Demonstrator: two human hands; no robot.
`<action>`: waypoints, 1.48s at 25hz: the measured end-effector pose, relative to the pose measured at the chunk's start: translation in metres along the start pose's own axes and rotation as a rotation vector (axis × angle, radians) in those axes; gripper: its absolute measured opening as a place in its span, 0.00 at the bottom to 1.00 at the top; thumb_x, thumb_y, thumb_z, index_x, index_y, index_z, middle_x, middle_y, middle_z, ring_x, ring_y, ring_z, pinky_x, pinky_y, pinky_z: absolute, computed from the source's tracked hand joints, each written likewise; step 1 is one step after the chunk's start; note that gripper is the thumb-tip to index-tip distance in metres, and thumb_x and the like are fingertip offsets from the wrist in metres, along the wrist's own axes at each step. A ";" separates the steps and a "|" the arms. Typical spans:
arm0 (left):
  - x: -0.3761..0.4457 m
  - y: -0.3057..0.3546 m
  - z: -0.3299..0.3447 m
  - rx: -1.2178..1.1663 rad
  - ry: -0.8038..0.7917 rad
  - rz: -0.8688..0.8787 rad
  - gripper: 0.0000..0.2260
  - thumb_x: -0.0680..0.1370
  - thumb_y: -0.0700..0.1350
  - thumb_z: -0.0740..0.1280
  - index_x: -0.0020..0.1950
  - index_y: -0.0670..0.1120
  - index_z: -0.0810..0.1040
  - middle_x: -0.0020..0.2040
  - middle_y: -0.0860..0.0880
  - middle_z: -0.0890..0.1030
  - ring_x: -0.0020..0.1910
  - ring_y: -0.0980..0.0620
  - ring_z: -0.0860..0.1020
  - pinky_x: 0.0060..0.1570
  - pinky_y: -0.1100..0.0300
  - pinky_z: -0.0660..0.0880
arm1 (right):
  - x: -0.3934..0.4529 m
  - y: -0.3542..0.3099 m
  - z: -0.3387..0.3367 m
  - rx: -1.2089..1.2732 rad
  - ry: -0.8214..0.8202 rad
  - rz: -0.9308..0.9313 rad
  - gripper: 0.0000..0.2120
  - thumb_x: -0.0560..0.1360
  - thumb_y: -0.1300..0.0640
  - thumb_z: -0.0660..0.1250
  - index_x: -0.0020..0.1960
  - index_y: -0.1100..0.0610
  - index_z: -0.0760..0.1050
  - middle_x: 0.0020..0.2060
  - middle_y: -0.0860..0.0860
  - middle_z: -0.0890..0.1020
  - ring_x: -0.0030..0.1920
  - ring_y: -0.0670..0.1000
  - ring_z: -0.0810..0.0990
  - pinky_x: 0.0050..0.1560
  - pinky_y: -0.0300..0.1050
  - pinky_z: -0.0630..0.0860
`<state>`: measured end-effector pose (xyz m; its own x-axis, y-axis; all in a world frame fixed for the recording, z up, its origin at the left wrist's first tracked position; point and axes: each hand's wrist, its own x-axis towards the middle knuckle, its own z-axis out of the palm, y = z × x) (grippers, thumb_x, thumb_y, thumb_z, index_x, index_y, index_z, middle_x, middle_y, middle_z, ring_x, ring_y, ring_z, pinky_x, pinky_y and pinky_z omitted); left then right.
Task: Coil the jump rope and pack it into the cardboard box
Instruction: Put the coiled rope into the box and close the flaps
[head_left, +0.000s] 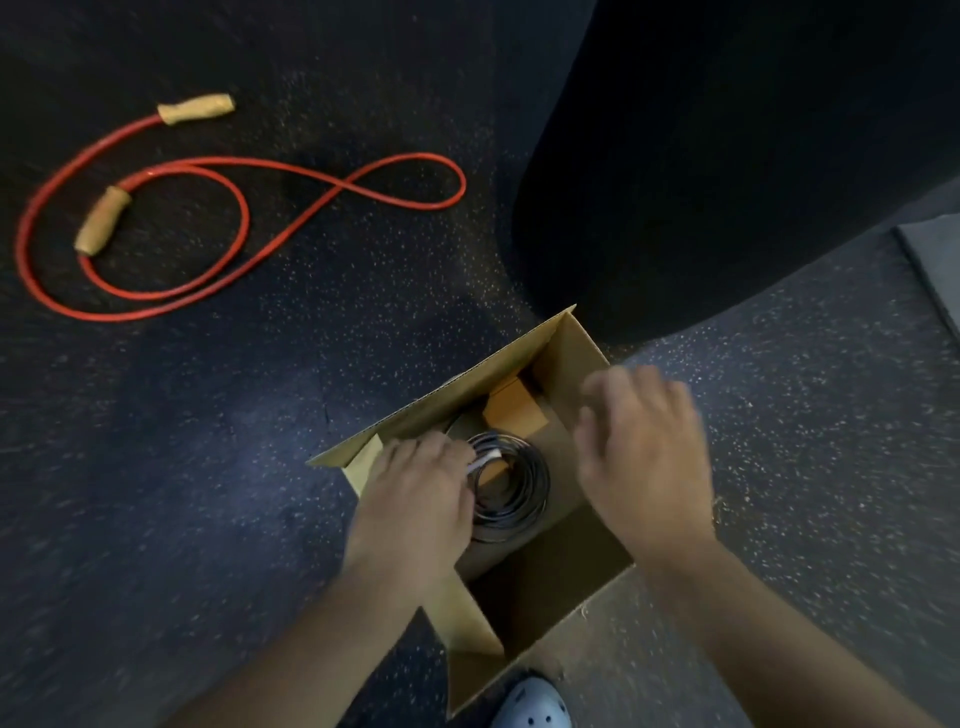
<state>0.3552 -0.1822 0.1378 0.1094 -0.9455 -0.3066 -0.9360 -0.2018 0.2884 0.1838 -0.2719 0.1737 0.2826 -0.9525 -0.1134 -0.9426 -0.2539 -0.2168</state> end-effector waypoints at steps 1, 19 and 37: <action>-0.017 -0.009 -0.005 -0.026 0.066 -0.011 0.20 0.80 0.49 0.60 0.72 0.55 0.71 0.71 0.53 0.72 0.74 0.51 0.67 0.74 0.47 0.63 | -0.006 0.006 -0.011 -0.059 0.044 0.077 0.21 0.78 0.49 0.65 0.68 0.54 0.70 0.59 0.56 0.78 0.58 0.57 0.78 0.54 0.54 0.77; 0.022 -0.019 0.056 0.443 0.114 -0.144 0.56 0.71 0.67 0.70 0.82 0.48 0.34 0.79 0.31 0.37 0.77 0.25 0.43 0.75 0.34 0.50 | -0.005 -0.025 0.113 -0.329 -0.870 0.140 0.30 0.82 0.39 0.50 0.80 0.53 0.59 0.76 0.58 0.64 0.74 0.64 0.66 0.69 0.61 0.65; 0.018 0.003 0.039 0.093 -0.153 0.112 0.22 0.84 0.58 0.46 0.79 0.59 0.59 0.81 0.52 0.58 0.78 0.44 0.59 0.71 0.40 0.62 | -0.084 -0.025 0.096 0.406 -0.279 0.451 0.33 0.83 0.36 0.42 0.82 0.44 0.32 0.84 0.50 0.38 0.83 0.52 0.41 0.81 0.62 0.46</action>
<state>0.3417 -0.1903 0.0979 -0.0428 -0.9096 -0.4132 -0.9672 -0.0660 0.2453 0.2002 -0.1694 0.0956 -0.0370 -0.8573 -0.5134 -0.8528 0.2949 -0.4310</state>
